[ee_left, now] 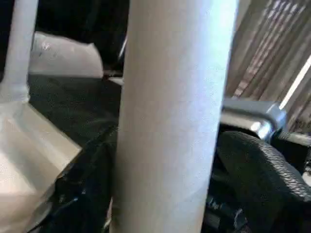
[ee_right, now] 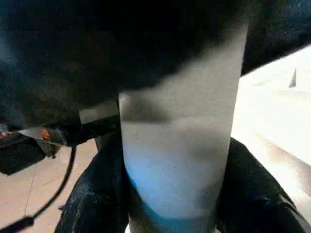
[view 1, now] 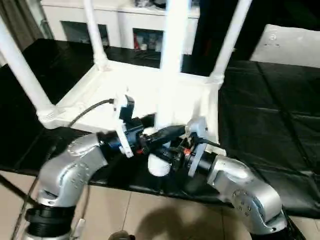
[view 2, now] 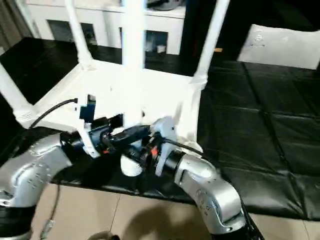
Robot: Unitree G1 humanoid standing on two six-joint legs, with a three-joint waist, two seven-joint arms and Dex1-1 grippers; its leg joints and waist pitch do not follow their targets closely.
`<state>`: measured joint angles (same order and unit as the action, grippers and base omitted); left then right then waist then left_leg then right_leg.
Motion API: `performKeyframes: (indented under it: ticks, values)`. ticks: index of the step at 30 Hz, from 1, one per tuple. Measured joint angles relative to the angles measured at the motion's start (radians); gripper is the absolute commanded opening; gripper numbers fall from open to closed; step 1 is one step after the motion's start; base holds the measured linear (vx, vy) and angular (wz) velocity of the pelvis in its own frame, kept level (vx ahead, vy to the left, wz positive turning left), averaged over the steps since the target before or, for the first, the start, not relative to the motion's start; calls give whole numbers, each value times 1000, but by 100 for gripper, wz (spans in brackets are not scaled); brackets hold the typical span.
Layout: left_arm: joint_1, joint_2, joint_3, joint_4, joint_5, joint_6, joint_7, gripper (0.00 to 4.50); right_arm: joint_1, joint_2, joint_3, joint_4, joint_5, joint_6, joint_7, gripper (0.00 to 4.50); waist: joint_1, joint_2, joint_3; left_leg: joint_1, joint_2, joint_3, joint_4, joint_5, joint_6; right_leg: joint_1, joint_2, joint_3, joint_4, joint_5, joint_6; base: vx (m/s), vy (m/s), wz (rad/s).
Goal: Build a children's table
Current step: Move to table
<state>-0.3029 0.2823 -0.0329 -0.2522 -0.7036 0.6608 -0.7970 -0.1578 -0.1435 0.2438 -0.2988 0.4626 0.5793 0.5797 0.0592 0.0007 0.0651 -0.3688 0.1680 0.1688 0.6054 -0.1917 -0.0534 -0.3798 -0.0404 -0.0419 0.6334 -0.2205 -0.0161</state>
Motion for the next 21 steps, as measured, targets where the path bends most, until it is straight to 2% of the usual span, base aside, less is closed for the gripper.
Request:
performKeyframes:
  ticks: [1, 4, 7, 9, 14, 17, 21]
  values:
    - [-4, -3, 12, 10, -14, -2, -7, 381, -6, -1, -1, 2, 2, 0, 11, 189, -2, 0, 0, 0, 0, 0, 0, 0, 0, 0, 0, 0, 0, 0, 0, 0, 0, 0]
    - [-47, -22, 94, 42, -129, 23, -30, 412, -66, -27, -37, 34, 65, 11, 84, 189, -4, -1, 0, -1, 0, 0, 0, 4, 4, -1, 0, 0, 0, 4, -5, 0, 0, 0]
    - [-75, -15, 131, 42, -212, 70, -55, 434, -107, -65, -70, 53, 117, 33, 150, 189, -1, -1, -1, -1, 0, 1, 0, 4, 4, 0, 0, 0, -1, 4, -5, 0, 0, 0]
    - [-99, -17, 138, 64, -259, 111, -63, 449, -141, -79, -96, 93, 174, 79, 198, 189, 2, -2, -1, -3, -1, 1, 1, 5, 6, -1, -1, 0, -2, 5, -5, 0, 0, 0]
    - [-184, -40, 158, 165, -324, 168, -51, 450, -201, -112, -187, 176, 314, 174, 286, 189, 11, -3, -1, -5, -1, 1, 2, 6, 8, -1, -1, -1, -2, 5, -7, 0, 0, 0]
    - [-224, -41, 167, 214, -326, 188, -41, 450, -215, -136, -241, 198, 399, 226, 330, 189, 17, -3, -1, -4, -1, 1, 2, 6, 8, -1, -1, -1, -2, 6, -7, 0, 0, 0]
    - [-264, -55, 174, 257, -374, 229, -39, 450, -239, -181, -247, 205, 425, 270, 388, 189, 25, -3, -1, -4, 0, 1, 1, 6, 8, -1, -1, -2, -1, 6, -7, 0, 0, 0]
